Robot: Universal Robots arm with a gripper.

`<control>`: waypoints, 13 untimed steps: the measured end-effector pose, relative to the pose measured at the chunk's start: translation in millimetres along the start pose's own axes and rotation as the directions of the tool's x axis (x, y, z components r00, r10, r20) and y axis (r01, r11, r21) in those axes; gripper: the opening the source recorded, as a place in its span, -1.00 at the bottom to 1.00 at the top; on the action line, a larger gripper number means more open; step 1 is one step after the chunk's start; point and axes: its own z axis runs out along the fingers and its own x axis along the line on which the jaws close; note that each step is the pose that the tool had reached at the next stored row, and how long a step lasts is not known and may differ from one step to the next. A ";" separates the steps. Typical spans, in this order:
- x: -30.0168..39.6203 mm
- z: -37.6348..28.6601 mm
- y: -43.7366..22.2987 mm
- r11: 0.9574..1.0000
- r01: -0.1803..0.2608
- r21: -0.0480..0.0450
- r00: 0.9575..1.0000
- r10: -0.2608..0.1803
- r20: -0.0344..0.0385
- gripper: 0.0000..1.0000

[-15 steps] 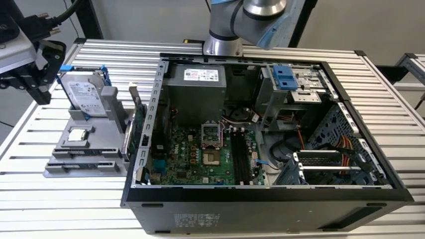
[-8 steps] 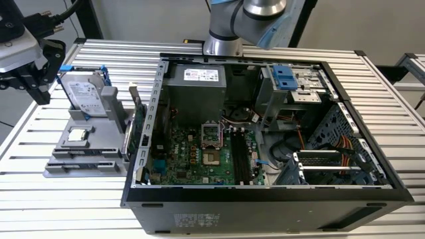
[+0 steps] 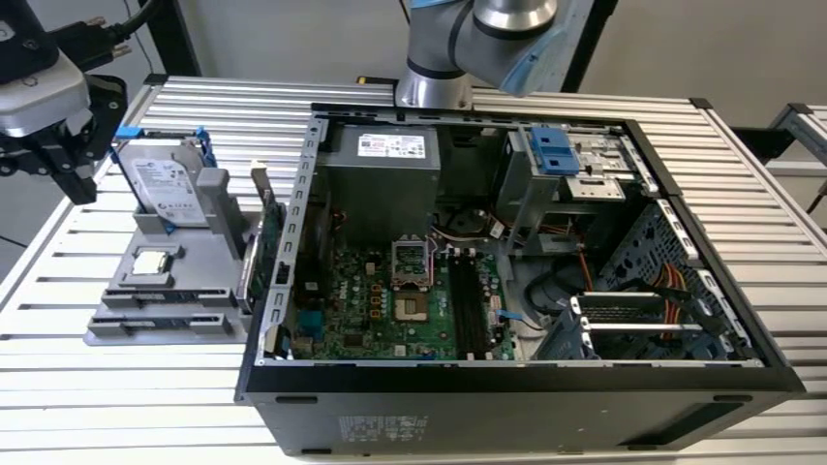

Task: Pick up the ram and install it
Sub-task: 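Pick up the ram and move it above insertion slot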

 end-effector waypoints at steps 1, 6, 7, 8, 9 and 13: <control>0.0 0.0 0.0 1.000 0.008 0.000 1.000 -0.008 -0.001 -1.00; 0.0 0.0 0.0 0.999 0.048 0.000 0.999 -0.048 -0.004 -1.00; 0.0 0.0 0.0 0.998 0.056 0.000 0.998 -0.056 -0.004 -1.00; 0.0 0.0 0.0 0.998 0.065 0.000 0.998 -0.065 -0.005 -1.00; 0.0 0.0 0.0 0.997 0.073 0.000 0.997 -0.073 -0.005 -1.00; 0.0 0.0 0.0 0.994 0.108 -0.001 0.994 -0.108 -0.008 -1.00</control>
